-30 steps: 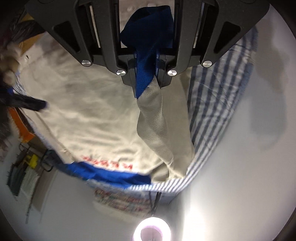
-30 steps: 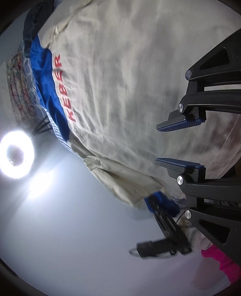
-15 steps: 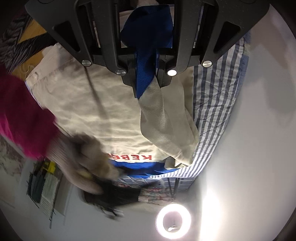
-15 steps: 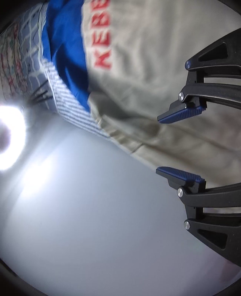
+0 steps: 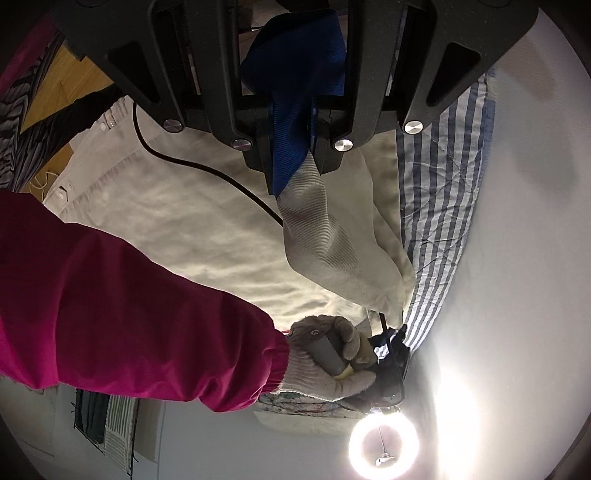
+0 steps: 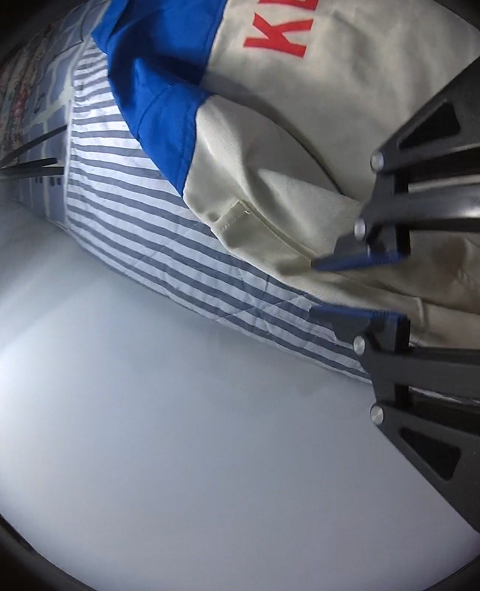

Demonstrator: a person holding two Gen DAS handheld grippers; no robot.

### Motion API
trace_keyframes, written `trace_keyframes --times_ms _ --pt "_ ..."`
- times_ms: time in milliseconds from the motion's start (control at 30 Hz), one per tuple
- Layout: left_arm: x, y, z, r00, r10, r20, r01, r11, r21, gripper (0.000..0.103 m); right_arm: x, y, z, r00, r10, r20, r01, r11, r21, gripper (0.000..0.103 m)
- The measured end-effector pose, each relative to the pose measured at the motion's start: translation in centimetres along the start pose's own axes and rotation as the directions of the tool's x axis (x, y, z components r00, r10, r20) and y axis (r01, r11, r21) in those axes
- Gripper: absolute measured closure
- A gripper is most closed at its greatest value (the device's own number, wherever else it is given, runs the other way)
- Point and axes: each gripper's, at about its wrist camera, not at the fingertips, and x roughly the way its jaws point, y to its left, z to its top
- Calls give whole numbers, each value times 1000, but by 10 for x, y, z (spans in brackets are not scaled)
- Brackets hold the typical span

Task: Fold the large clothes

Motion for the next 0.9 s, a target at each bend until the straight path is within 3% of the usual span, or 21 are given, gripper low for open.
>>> trace_keyframes --times_ms 100,267,433,500,600,667,733,800,900 --pt "0 -2 -2 1000 2 -9 -2 1000 15 92 -8 -4 -2 1000 -21 21 21 1000 -7 103" --pt "-3 -21 -9 999 -26 -25 28 997 75 92 -64 -32 -17 994 -22 105 22 1000 2 103" --pt "-7 -47 -21 997 -59 -50 65 987 150 92 -127 -88 -67 982 -1 190 -12 998 68 103" --pt "-6 -56 -28 996 -58 -73 71 981 180 92 -135 -118 -90 983 -27 183 2 991 134 103" --pt "-4 -62 -37 992 -58 -108 78 978 195 89 -128 -151 -123 989 -122 88 107 982 155 101" --pt "-5 -61 -44 990 -59 -131 83 980 181 81 -120 -159 -137 983 -180 29 175 977 125 88" --pt "-10 -57 -50 986 -82 -143 103 985 141 68 -125 -154 -141 969 -245 35 242 967 77 75" --pt "-20 -52 -54 988 -91 -128 103 990 93 65 -136 -143 -138 968 -239 77 236 970 51 74" --pt "-35 -26 -63 990 -108 -91 102 993 -62 63 -148 -121 -129 971 -202 126 204 979 2 73"
